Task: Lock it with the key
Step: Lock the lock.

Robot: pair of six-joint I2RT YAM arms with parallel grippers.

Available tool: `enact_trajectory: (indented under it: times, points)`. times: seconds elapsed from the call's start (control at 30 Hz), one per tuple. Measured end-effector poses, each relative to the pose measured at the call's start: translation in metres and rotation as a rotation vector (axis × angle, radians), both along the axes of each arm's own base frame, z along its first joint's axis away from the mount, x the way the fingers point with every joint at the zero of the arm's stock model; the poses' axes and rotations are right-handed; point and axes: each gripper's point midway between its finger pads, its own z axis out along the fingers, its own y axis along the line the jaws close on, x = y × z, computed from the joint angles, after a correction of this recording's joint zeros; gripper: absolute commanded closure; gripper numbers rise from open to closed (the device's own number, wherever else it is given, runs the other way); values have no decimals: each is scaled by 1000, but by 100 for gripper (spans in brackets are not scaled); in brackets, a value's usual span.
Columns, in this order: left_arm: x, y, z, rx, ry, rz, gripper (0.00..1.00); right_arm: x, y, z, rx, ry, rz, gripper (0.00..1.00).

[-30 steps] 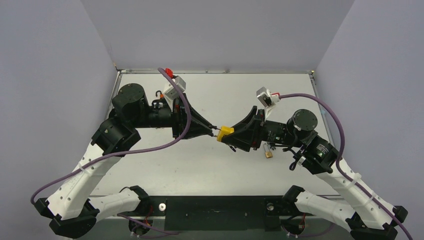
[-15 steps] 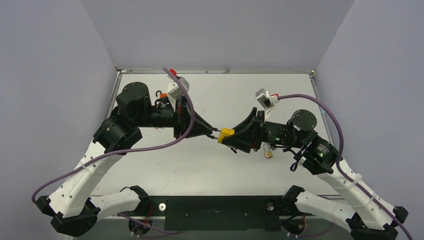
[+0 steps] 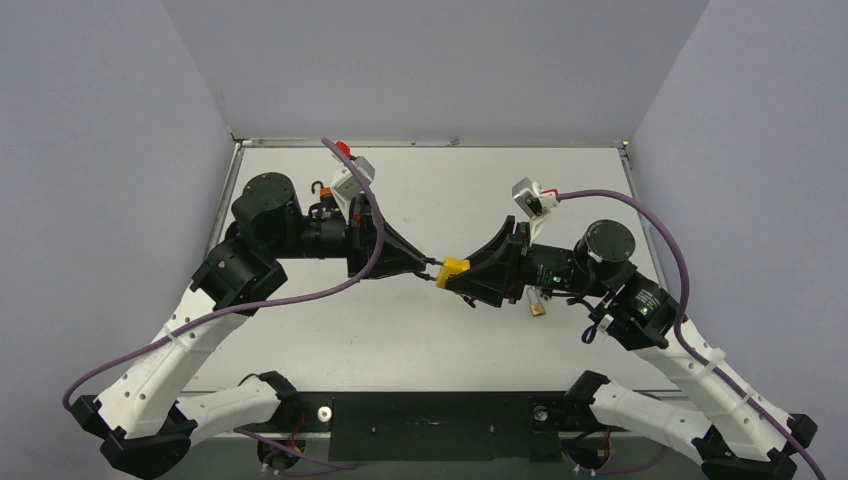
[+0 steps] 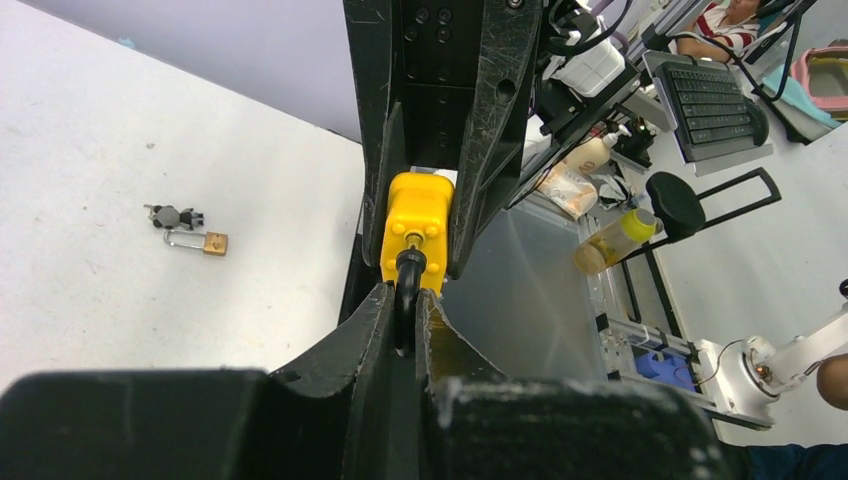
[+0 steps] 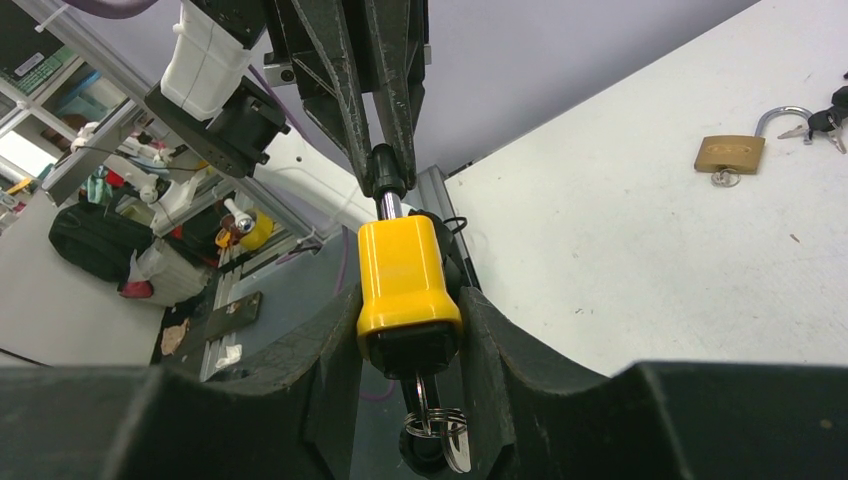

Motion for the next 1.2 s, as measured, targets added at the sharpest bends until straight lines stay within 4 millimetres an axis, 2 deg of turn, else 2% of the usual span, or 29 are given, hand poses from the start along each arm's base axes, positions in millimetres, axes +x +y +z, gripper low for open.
enact_trajectory:
  times: [0.63, 1.2]
  points:
    - [5, -6, 4, -80, 73, 68, 100, 5, 1, 5, 19, -4, -21, 100]
    - [15, -7, 26, -169, 6, 172, 100, 12, 12, 32, 138, 32, 0, 100]
